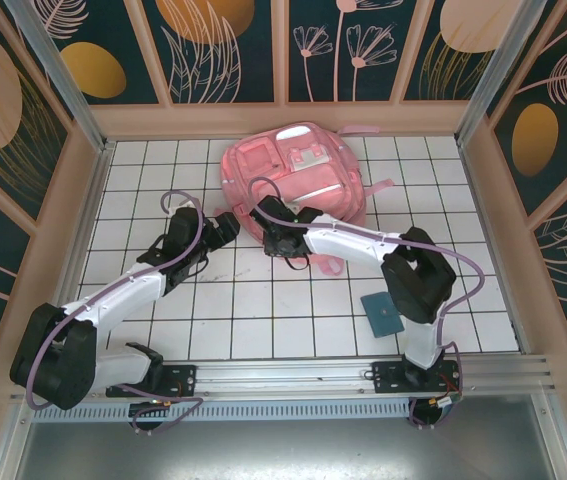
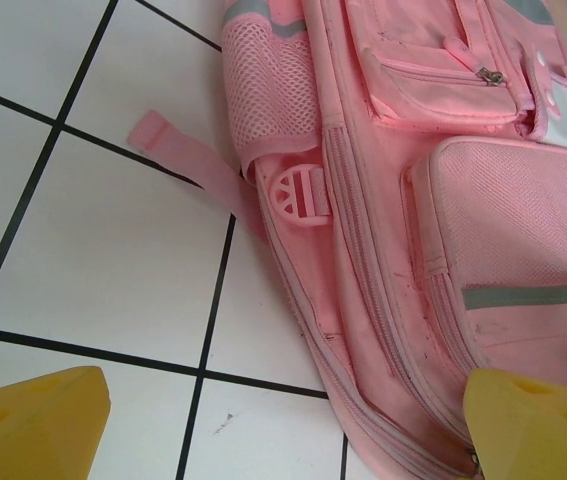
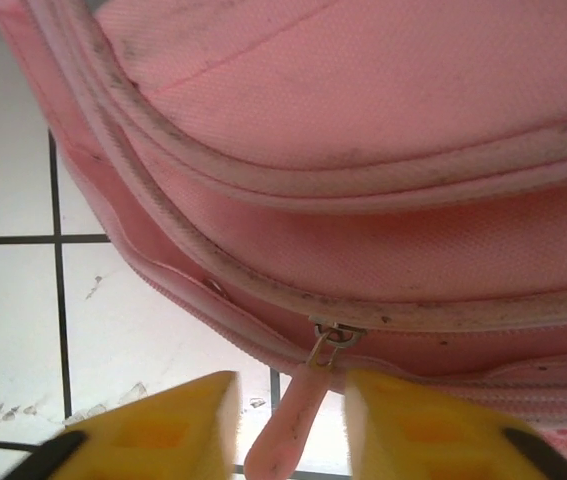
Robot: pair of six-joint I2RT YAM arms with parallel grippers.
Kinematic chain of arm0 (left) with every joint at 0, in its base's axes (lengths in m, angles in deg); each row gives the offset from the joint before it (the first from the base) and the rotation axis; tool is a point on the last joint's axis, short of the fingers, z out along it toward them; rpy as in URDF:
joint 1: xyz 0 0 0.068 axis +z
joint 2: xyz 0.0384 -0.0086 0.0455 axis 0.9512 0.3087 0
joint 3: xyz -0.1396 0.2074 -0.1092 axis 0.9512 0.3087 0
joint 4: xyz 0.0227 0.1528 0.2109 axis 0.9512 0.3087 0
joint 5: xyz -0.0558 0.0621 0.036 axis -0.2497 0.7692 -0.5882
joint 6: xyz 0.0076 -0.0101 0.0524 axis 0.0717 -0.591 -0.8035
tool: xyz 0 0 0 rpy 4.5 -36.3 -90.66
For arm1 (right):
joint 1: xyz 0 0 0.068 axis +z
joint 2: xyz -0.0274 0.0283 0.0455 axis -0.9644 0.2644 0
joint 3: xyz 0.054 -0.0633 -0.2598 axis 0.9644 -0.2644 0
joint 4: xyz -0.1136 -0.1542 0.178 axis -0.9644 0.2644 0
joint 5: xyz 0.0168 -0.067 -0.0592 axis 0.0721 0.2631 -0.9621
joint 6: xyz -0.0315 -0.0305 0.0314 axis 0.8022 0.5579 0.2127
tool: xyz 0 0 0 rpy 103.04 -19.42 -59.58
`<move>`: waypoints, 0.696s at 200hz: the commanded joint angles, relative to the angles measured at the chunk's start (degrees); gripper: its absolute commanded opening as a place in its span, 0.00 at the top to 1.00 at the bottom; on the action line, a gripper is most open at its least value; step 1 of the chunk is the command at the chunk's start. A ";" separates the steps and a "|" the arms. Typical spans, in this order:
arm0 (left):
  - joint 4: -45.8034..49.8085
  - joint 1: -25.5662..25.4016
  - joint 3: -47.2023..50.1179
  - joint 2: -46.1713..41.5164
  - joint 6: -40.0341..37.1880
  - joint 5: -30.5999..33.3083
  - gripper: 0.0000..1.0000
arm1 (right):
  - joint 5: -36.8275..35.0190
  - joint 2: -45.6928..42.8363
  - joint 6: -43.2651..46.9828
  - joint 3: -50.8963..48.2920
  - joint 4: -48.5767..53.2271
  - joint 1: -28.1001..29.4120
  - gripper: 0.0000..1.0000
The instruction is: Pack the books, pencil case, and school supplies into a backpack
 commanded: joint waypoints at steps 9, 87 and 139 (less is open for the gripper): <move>-0.11 0.27 0.42 0.06 1.29 -0.87 0.08 | -2.36 0.65 -0.18 1.41 3.86 0.44 0.84; -12.09 0.25 -0.59 8.27 9.99 -13.04 0.22 | -3.06 -4.58 6.84 -1.47 0.62 0.02 1.00; -19.96 0.08 -5.52 18.99 16.39 -20.14 0.48 | 0.71 -10.32 11.33 -4.26 -3.70 -0.38 1.00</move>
